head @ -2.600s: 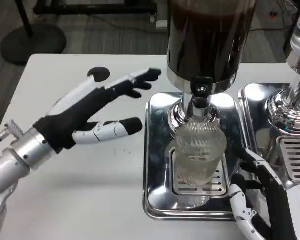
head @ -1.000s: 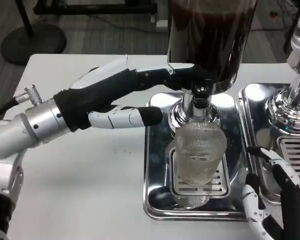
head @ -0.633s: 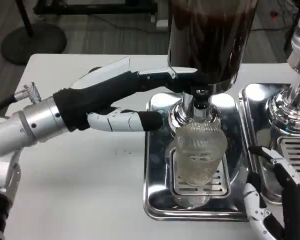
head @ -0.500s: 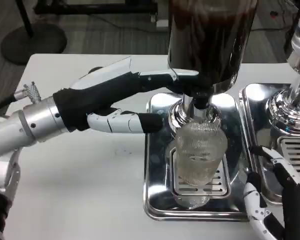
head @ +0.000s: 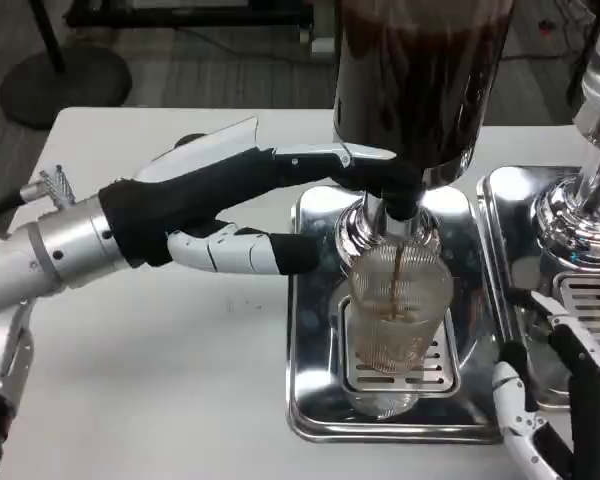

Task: Grasp the cup under the faucet to collect the drink, then remove the cup.

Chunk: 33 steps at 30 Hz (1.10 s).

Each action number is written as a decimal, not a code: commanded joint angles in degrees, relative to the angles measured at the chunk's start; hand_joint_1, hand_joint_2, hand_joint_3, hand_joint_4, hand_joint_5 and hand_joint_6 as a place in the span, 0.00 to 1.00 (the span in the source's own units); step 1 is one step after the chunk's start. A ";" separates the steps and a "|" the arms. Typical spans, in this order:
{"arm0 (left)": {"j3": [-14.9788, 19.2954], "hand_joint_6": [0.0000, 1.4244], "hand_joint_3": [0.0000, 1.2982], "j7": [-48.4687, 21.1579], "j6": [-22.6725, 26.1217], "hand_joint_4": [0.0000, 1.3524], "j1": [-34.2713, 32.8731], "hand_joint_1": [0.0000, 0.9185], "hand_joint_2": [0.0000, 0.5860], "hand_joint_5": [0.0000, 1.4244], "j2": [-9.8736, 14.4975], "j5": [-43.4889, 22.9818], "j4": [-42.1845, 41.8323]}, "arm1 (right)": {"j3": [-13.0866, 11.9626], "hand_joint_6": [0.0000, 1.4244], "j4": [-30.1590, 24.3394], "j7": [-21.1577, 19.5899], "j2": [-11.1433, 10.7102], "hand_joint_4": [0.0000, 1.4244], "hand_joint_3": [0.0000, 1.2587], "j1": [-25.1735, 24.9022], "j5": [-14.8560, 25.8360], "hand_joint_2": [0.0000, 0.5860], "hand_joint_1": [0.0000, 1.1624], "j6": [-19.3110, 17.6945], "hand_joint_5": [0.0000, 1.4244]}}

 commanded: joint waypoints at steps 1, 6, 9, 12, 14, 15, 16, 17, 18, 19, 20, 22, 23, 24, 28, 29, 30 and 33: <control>-0.60 0.16 0.16 -1.89 -0.25 0.14 1.04 0.01 0.13 0.16 0.25 -0.80 -1.56 | 0.06 0.16 1.15 4.21 -1.03 0.14 0.21 -1.37 4.20 0.76 0.35 -0.63 0.14; -0.80 0.16 0.17 -1.98 0.00 0.15 1.32 0.02 0.13 0.16 0.09 -0.81 -1.45 | 0.14 0.27 0.43 9.28 -2.04 0.09 0.06 -2.74 8.56 0.42 0.39 -0.66 0.15; -0.84 0.16 0.17 -1.97 0.13 0.15 1.29 0.03 0.15 0.17 0.01 -0.83 -1.41 | -0.06 0.26 0.23 11.71 -2.43 0.01 0.00 -3.41 10.42 0.35 0.39 -0.47 0.13; -0.83 0.16 0.17 -1.92 0.38 0.15 1.39 0.03 0.16 0.17 -0.05 -0.87 -1.41 | -0.11 0.25 -0.16 15.38 -3.31 0.00 0.00 -4.43 12.33 0.33 0.40 0.55 0.09; -0.85 0.16 0.17 -1.96 0.43 0.15 1.45 0.03 0.16 0.17 -0.05 -0.91 -1.43 | -0.22 0.24 -0.45 16.91 -3.53 0.00 0.00 -4.82 12.80 0.31 0.40 1.18 0.05; -0.85 0.16 0.17 -1.98 0.44 0.15 1.49 0.03 0.16 0.17 -0.06 -0.94 -1.46 | -0.31 0.24 -0.58 17.42 -3.53 0.00 0.00 -4.92 12.89 0.31 0.40 1.42 0.04; -0.85 0.16 0.17 -1.98 0.46 0.15 1.51 0.03 0.16 0.17 -0.07 -0.97 -1.48 | -0.36 0.24 -0.77 17.99 -3.57 0.00 0.00 -5.06 12.97 0.31 0.40 1.85 0.04; -0.86 0.16 0.18 -1.96 0.52 0.15 1.54 0.03 0.17 0.17 -0.08 -0.99 -1.52 | -0.38 0.23 -1.01 18.59 -3.64 0.00 0.00 -5.22 12.96 0.31 0.40 2.44 0.02; -0.86 0.16 0.18 -1.95 0.53 0.16 1.56 0.03 0.18 0.17 -0.10 -1.03 -1.55 | -0.36 0.22 -1.20 19.25 -3.76 0.00 0.00 -5.43 12.99 0.31 0.40 3.08 0.00; -0.86 0.16 0.18 -1.93 0.56 0.16 1.59 0.03 0.18 0.17 -0.12 -1.07 -1.61 | -0.33 0.21 -1.37 19.92 -3.90 0.00 0.00 -5.68 12.96 0.30 0.40 3.82 0.00; -0.85 0.16 0.18 -1.93 0.64 0.16 1.62 0.04 0.19 0.17 -0.09 -1.10 -1.66 | -0.31 0.21 -1.51 20.36 -3.97 0.00 0.00 -5.83 12.94 0.30 0.41 4.33 0.00; -0.79 0.16 0.18 -1.85 0.80 0.16 1.72 0.04 0.19 0.17 -0.04 -1.11 -1.82 | -0.26 0.19 -1.66 21.29 -4.09 0.00 0.00 -6.42 12.89 0.31 0.41 5.66 0.00; -0.75 0.16 0.18 -1.83 0.93 0.16 1.83 0.04 0.19 0.17 0.00 -1.15 -1.98 | -0.25 0.18 -1.64 21.69 -4.15 0.00 0.00 -6.80 12.94 0.30 0.42 6.19 0.00; -0.72 0.16 0.18 -1.83 1.02 0.16 1.91 0.04 0.19 0.17 0.03 -1.18 -2.11 | -0.24 0.18 -1.55 22.04 -4.20 0.00 0.00 -7.21 13.00 0.30 0.42 6.62 0.00; -0.66 0.16 0.19 -1.83 1.37 0.16 2.12 0.03 0.21 0.17 0.13 -1.14 -2.43 | -0.09 0.18 -0.93 22.94 -4.12 0.00 0.00 -8.73 13.23 0.29 0.43 7.46 0.00; -0.66 0.16 0.19 -1.82 1.42 0.16 2.16 0.03 0.21 0.17 0.15 -1.10 -2.49 | -0.08 0.18 -0.80 23.04 -4.08 0.00 0.00 -8.99 13.21 0.29 0.43 7.64 0.00; -0.64 0.16 0.19 -1.76 1.50 0.16 2.23 0.03 0.22 0.17 0.14 -1.09 -2.59 | -0.07 0.18 -0.73 23.11 -4.05 0.00 0.00 -9.16 13.20 0.29 0.43 7.77 0.00; -0.55 0.17 0.19 -1.71 1.63 0.16 2.43 0.03 0.22 0.17 0.20 -1.15 -2.78 | -0.10 0.17 0.01 23.01 -3.65 0.00 0.00 -10.02 13.35 0.29 0.43 8.20 0.00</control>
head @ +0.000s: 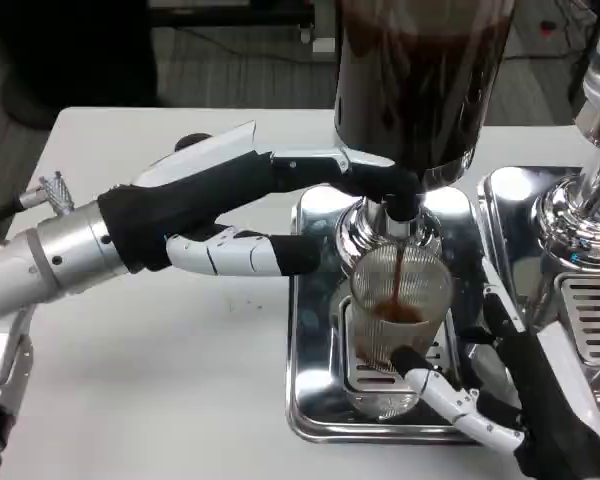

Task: Grasp the cup under the faucet to collect the drink, then remove the cup.

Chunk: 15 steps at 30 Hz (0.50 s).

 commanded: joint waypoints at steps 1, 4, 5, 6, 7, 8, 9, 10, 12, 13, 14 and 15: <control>-0.58 0.17 0.19 -1.75 0.09 0.16 1.16 0.03 0.22 0.17 0.20 -0.44 -1.30 | -0.08 0.17 0.90 0.08 0.67 0.00 0.00 -1.11 0.67 0.29 0.43 1.15 0.00; -0.59 0.17 0.19 -1.82 0.21 0.16 1.24 0.03 0.22 0.17 0.24 -0.45 -1.38 | 0.08 0.17 1.45 0.02 0.95 0.00 0.00 -1.76 0.59 0.29 0.43 1.45 0.00; -0.58 0.17 0.19 -1.81 0.25 0.16 1.27 0.03 0.22 0.17 0.26 -0.42 -1.43 | 0.12 0.17 1.59 0.00 1.03 0.00 0.00 -1.89 0.50 0.29 0.43 1.53 0.00; -0.56 0.17 0.19 -1.81 0.28 0.16 1.30 0.03 0.22 0.17 0.29 -0.43 -1.46 | 0.15 0.17 1.83 0.04 1.11 0.00 0.00 -2.06 0.52 0.29 0.43 1.58 0.00; -0.55 0.17 0.19 -1.85 0.29 0.16 1.32 0.03 0.22 0.17 0.32 -0.46 -1.49 | 0.13 0.17 2.13 0.04 1.18 0.00 0.00 -2.24 0.54 0.29 0.43 1.62 0.00; -0.53 0.17 0.19 -1.85 0.30 0.17 1.36 0.03 0.22 0.17 0.35 -0.47 -1.53 | 0.08 0.17 2.49 0.09 1.22 0.00 0.00 -2.46 0.70 0.29 0.43 1.57 0.00; -0.51 0.17 0.19 -1.75 0.39 0.17 1.44 0.03 0.22 0.17 0.41 -0.41 -1.67 | 0.02 0.17 2.94 0.23 1.18 0.00 0.00 -2.85 0.94 0.29 0.43 1.42 0.00; -0.48 0.17 0.19 -1.74 0.46 0.17 1.53 0.03 0.23 0.17 0.49 -0.42 -1.82 | 0.01 0.17 3.26 0.30 1.16 0.00 0.00 -3.14 1.08 0.29 0.43 1.29 0.00; -0.44 0.17 0.19 -1.74 0.60 0.17 1.65 0.03 0.23 0.17 0.63 -0.44 -2.08 | 0.13 0.16 3.87 0.55 1.11 0.00 0.00 -3.82 1.42 0.29 0.43 1.20 0.00; -0.42 0.17 0.19 -1.75 0.62 0.17 1.68 0.03 0.23 0.17 0.66 -0.43 -2.13 | 0.24 0.16 4.21 0.63 1.09 0.00 0.00 -4.18 1.50 0.29 0.43 1.24 0.00; -0.40 0.17 0.19 -1.73 0.67 0.17 1.72 0.03 0.23 0.17 0.70 -0.41 -2.24 | 0.33 0.16 4.62 0.69 1.10 0.00 0.00 -4.56 1.64 0.29 0.43 1.26 0.00; -0.37 0.17 0.19 -1.65 0.75 0.17 1.78 0.03 0.23 0.17 0.73 -0.37 -2.37 | 0.39 0.16 4.92 0.70 1.11 0.00 0.00 -4.81 1.72 0.29 0.43 1.24 0.00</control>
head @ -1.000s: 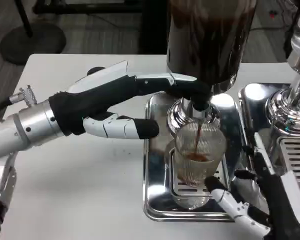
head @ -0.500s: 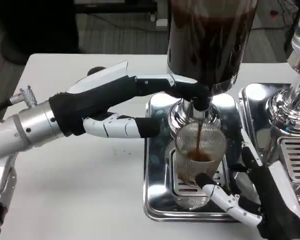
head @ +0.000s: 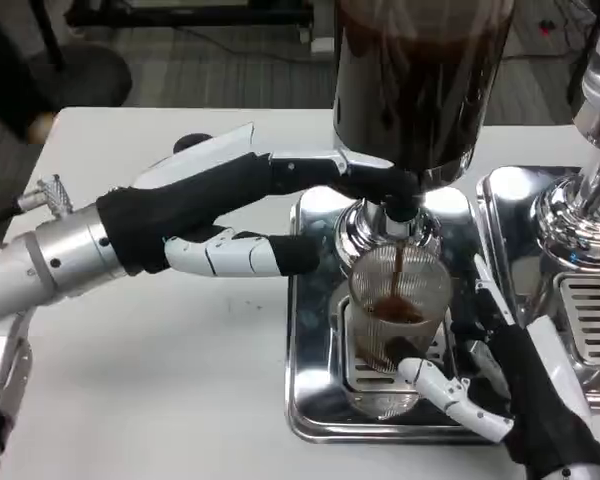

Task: Grasp the cup under the faucet to collect the drink, then remove the cup.

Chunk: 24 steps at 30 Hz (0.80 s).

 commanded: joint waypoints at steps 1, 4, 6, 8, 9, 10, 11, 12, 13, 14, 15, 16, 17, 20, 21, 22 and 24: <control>-0.52 0.17 0.19 -1.61 0.13 0.17 1.18 0.03 0.23 0.17 0.64 -0.03 -1.60 | 0.29 0.16 1.74 0.39 0.07 0.00 0.00 -1.76 0.54 0.29 0.43 -0.06 0.00; -0.52 0.17 0.20 -1.56 0.34 0.17 1.37 0.03 0.24 0.17 0.72 0.04 -1.92 | 0.60 0.15 2.75 0.25 0.22 0.00 0.00 -2.82 0.30 0.29 0.43 0.13 0.00; -0.56 0.17 0.20 -1.50 0.49 0.17 1.56 0.03 0.25 0.17 0.75 0.11 -2.18 | 0.77 0.15 3.25 0.31 0.19 0.00 0.00 -3.34 0.12 0.29 0.43 0.32 0.00; -0.57 0.17 0.20 -1.47 0.62 0.17 1.68 0.03 0.26 0.17 0.75 0.12 -2.34 | 0.87 0.15 3.60 0.23 0.23 0.00 0.00 -3.65 -0.02 0.29 0.43 0.46 0.00; -0.56 0.17 0.21 -1.42 0.68 0.17 1.74 0.03 0.26 0.17 0.75 0.17 -2.41 | 0.91 0.15 3.75 0.19 0.24 0.00 0.00 -3.77 -0.07 0.29 0.44 0.50 0.00; -0.55 0.17 0.21 -1.38 0.71 0.17 1.76 0.03 0.26 0.17 0.75 0.21 -2.42 | 0.95 0.14 3.89 0.11 0.28 0.00 0.00 -3.92 -0.14 0.29 0.45 0.56 0.00; -0.55 0.17 0.21 -1.36 0.75 0.17 1.79 0.03 0.26 0.17 0.77 0.22 -2.46 | 1.03 0.14 4.00 0.07 0.30 0.00 0.00 -4.08 -0.27 0.29 0.45 0.71 0.00; -0.55 0.17 0.21 -1.38 0.73 0.17 1.83 0.03 0.26 0.17 0.77 0.20 -2.48 | 1.07 0.14 4.10 0.04 0.32 0.00 0.00 -4.21 -0.36 0.29 0.45 0.80 0.00; -0.55 0.17 0.21 -1.40 0.68 0.17 1.89 0.03 0.25 0.17 0.77 0.16 -2.53 | 1.13 0.15 4.18 0.04 0.33 0.00 0.00 -4.35 -0.49 0.28 0.47 0.94 0.00; -0.55 0.17 0.21 -1.41 0.64 0.17 1.91 0.03 0.25 0.17 0.77 0.14 -2.55 | 1.15 0.15 4.23 -0.04 0.40 0.00 0.00 -4.46 -0.60 0.28 0.47 1.10 0.00; -0.54 0.16 0.21 -1.39 0.65 0.18 1.96 0.02 0.26 0.17 0.79 0.15 -2.59 | 1.18 0.16 4.27 -0.15 0.46 0.00 0.00 -4.56 -0.79 0.28 0.48 1.28 0.00; -0.51 0.16 0.21 -1.36 0.68 0.18 2.01 0.02 0.26 0.17 0.83 0.18 -2.60 | 1.20 0.16 4.31 -0.22 0.49 0.00 0.00 -4.64 -0.92 0.29 0.48 1.42 0.00; -0.49 0.16 0.21 -1.33 0.71 0.18 2.01 0.02 0.26 0.17 0.85 0.22 -2.56 | 1.18 0.16 4.39 -0.30 0.56 0.00 0.00 -4.78 -1.02 0.28 0.50 1.61 0.00; -0.47 0.16 0.22 -1.24 0.82 0.18 2.15 0.02 0.26 0.17 0.92 0.31 -2.62 | 1.17 0.16 4.64 -0.36 0.94 0.00 0.00 -5.29 -1.18 0.28 0.50 2.02 0.00; -0.47 0.16 0.22 -1.23 0.87 0.18 2.20 0.02 0.26 0.17 0.93 0.31 -2.65 | 1.22 0.17 4.74 -0.33 1.07 0.00 0.00 -5.54 -1.27 0.28 0.50 2.17 0.00; -0.47 0.16 0.22 -1.20 0.90 0.18 2.27 0.02 0.26 0.17 0.95 0.32 -2.71 | 1.29 0.17 4.82 -0.37 1.22 0.00 0.00 -5.74 -1.41 0.28 0.50 2.32 0.00; -0.46 0.16 0.22 -1.07 0.98 0.18 2.41 0.02 0.26 0.17 1.00 0.39 -2.87 | 1.37 0.17 4.96 -0.33 1.33 0.00 0.00 -6.02 -1.51 0.28 0.51 2.49 0.00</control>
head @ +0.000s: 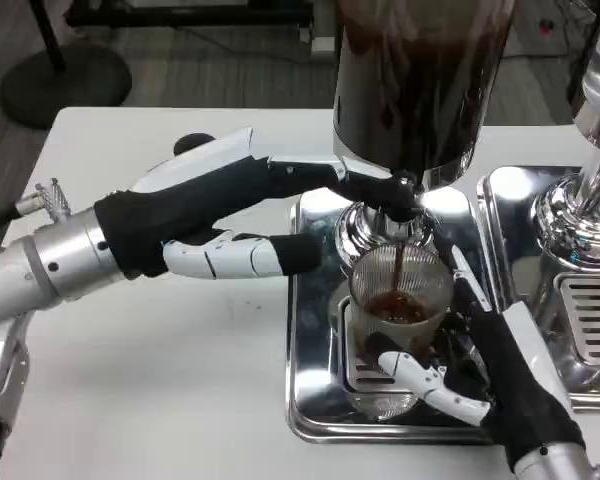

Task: Grasp the cup under the faucet to collect the drink, then remove the cup.

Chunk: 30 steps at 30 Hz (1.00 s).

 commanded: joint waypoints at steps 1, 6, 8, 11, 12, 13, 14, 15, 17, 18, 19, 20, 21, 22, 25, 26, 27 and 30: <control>-0.55 0.16 0.22 -1.31 0.06 0.18 1.44 0.02 0.26 0.17 0.71 0.37 -1.36 | 0.42 0.17 1.00 -0.63 0.47 0.00 0.00 -1.26 -0.37 0.28 0.51 0.94 0.00; -0.45 0.16 0.22 -1.08 0.41 0.19 1.82 0.02 0.26 0.17 1.02 0.38 -1.79 | 0.63 0.18 1.47 -0.60 0.67 0.00 0.00 -2.05 -0.34 0.28 0.51 1.15 0.00; -0.45 0.16 0.22 -1.02 0.55 0.19 1.88 0.02 0.26 0.17 1.09 0.41 -1.91 | 0.72 0.19 1.64 -0.73 0.76 0.00 0.00 -2.44 -0.43 0.28 0.51 1.23 0.00; -0.44 0.16 0.22 -0.95 0.70 0.19 1.90 0.01 0.26 0.17 1.16 0.47 -2.04 | 0.77 0.19 1.82 -1.24 0.95 0.00 0.00 -2.74 -0.62 0.28 0.51 1.40 0.00; -0.43 0.16 0.23 -0.97 0.74 0.19 1.89 0.01 0.26 0.17 1.19 0.46 -2.07 | 0.79 0.20 1.81 -1.57 1.07 0.00 0.00 -2.78 -0.77 0.28 0.51 1.49 0.00; -0.40 0.16 0.23 -0.97 0.77 0.19 1.87 0.00 0.26 0.17 1.22 0.46 -2.09 | 0.80 0.21 1.81 -1.80 1.14 0.00 0.00 -2.82 -0.86 0.28 0.51 1.56 0.00; -0.38 0.16 0.23 -0.97 0.80 0.19 1.86 0.00 0.27 0.17 1.24 0.47 -2.10 | 0.83 0.22 1.77 -2.07 1.21 0.00 0.00 -2.83 -0.98 0.28 0.51 1.57 0.01; -0.35 0.16 0.23 -0.94 0.86 0.19 1.87 0.00 0.27 0.17 1.28 0.50 -2.12 | 0.91 0.23 1.67 -2.40 1.31 0.00 0.00 -2.83 -1.25 0.28 0.51 1.65 0.01; -0.31 0.16 0.23 -0.92 0.97 0.19 1.89 0.00 0.27 0.17 1.35 0.53 -2.12 | 1.03 0.24 1.53 -2.99 1.51 0.00 0.00 -2.81 -1.74 0.28 0.51 1.74 0.03; -0.30 0.16 0.23 -0.89 1.03 0.19 1.94 0.00 0.26 0.17 1.40 0.55 -2.18 | 1.19 0.25 1.43 -3.58 1.69 0.00 0.00 -2.77 -2.31 0.28 0.51 1.84 0.04; -0.29 0.16 0.23 -0.84 1.09 0.19 2.01 0.00 0.26 0.17 1.44 0.59 -2.27 | 1.37 0.25 1.35 -4.01 1.81 0.00 0.00 -2.75 -2.76 0.28 0.51 1.94 0.05; -0.29 0.16 0.23 -0.83 1.13 0.19 2.08 0.00 0.25 0.17 1.48 0.58 -2.35 | 1.48 0.26 1.31 -4.30 1.88 0.00 0.00 -2.74 -3.06 0.28 0.51 2.01 0.05; -0.29 0.16 0.23 -0.81 1.17 0.19 2.12 0.00 0.24 0.17 1.50 0.58 -2.43 | 1.56 0.26 1.29 -4.53 1.98 0.00 0.00 -2.75 -3.32 0.29 0.51 2.16 0.06; -0.27 0.16 0.23 -0.76 1.23 0.19 2.19 0.00 0.24 0.17 1.55 0.62 -2.52 | 1.62 0.26 1.29 -4.65 2.04 0.00 0.00 -2.77 -3.46 0.29 0.51 2.23 0.06; -0.18 0.16 0.23 -0.45 1.34 0.19 2.35 0.00 0.24 0.17 1.64 0.87 -2.54 | 1.85 0.27 1.32 -5.14 2.14 0.00 0.00 -2.87 -4.07 0.29 0.52 2.26 0.07; -0.17 0.16 0.23 -0.36 1.35 0.19 2.34 0.00 0.24 0.17 1.65 0.94 -2.49 | 1.92 0.27 1.34 -5.17 2.16 0.00 0.00 -2.96 -4.22 0.28 0.52 2.34 0.08; -0.17 0.16 0.23 -0.30 1.37 0.19 2.35 0.00 0.24 0.17 1.66 0.97 -2.45 | 2.03 0.27 1.36 -5.24 2.17 0.00 0.00 -3.05 -4.42 0.28 0.52 2.41 0.08; -0.16 0.16 0.23 -0.06 1.40 0.19 2.49 0.00 0.24 0.17 1.74 1.13 -2.35 | 2.42 0.32 1.75 -5.92 2.44 0.03 0.03 -3.54 -5.22 0.28 0.53 2.37 0.14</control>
